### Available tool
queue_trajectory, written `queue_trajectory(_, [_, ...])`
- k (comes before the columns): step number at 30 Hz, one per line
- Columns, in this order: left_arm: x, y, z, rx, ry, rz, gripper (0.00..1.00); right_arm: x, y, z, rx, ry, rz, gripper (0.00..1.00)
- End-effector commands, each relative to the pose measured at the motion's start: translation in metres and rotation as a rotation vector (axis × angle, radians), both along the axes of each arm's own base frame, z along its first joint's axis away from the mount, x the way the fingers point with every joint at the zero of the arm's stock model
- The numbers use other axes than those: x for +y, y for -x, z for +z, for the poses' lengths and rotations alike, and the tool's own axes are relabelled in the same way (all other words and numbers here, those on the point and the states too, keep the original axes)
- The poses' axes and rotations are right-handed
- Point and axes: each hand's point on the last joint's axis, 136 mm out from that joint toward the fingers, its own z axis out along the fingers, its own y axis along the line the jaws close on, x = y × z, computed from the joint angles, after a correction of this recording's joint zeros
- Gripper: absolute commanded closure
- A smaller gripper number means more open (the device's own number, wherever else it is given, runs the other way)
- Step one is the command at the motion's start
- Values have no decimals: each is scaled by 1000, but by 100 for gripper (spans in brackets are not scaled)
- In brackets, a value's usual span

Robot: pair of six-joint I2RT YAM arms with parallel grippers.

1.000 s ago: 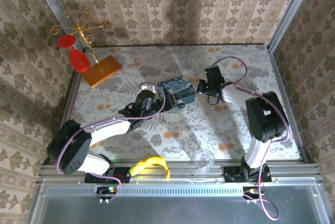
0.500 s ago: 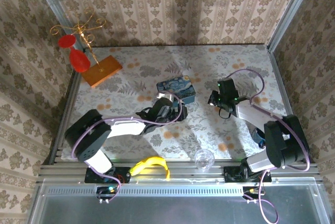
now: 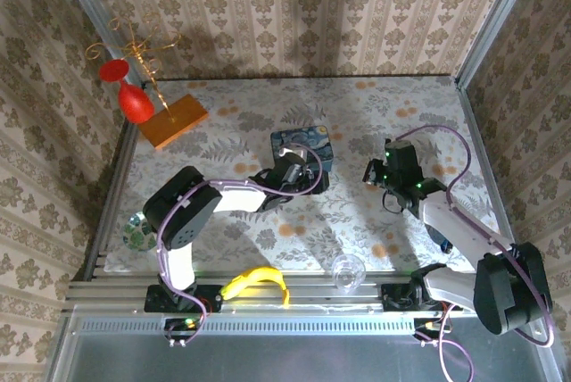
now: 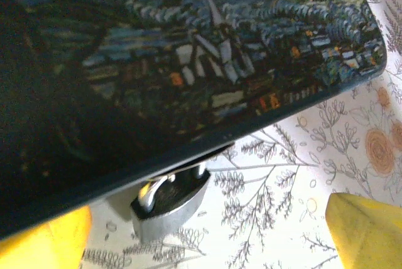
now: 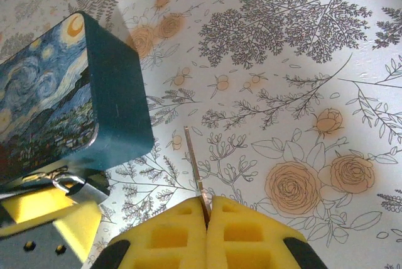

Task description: Unlock the padlock with the key

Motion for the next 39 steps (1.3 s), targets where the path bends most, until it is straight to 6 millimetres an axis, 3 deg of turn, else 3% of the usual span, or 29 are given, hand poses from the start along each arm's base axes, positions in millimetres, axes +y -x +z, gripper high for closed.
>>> queue_trajectory(1, [-2,-10,-2,-26,-34,-12,3,-4,9,-4,19,-2,-25,100])
queue_trajectory(11, [9,-16,-16,-15,-124,78,19,-3,11,2,1,-24,-23,100])
queue_trajectory(18, [-1,-16,-12,-52,-105,22,31,-3,14,-2,6,-26,-20,100])
queue_trajectory(24, [4,-19,-17,-36,-150,54,32,-2,15,-1,-1,-35,-19,100])
queue_trajectory(32, [13,-18,-20,-34,-261,115,43,-2,17,3,-16,-41,-18,100])
queue_trajectory(39, [8,-17,-21,-34,-290,111,44,-2,18,3,-20,-44,-16,100])
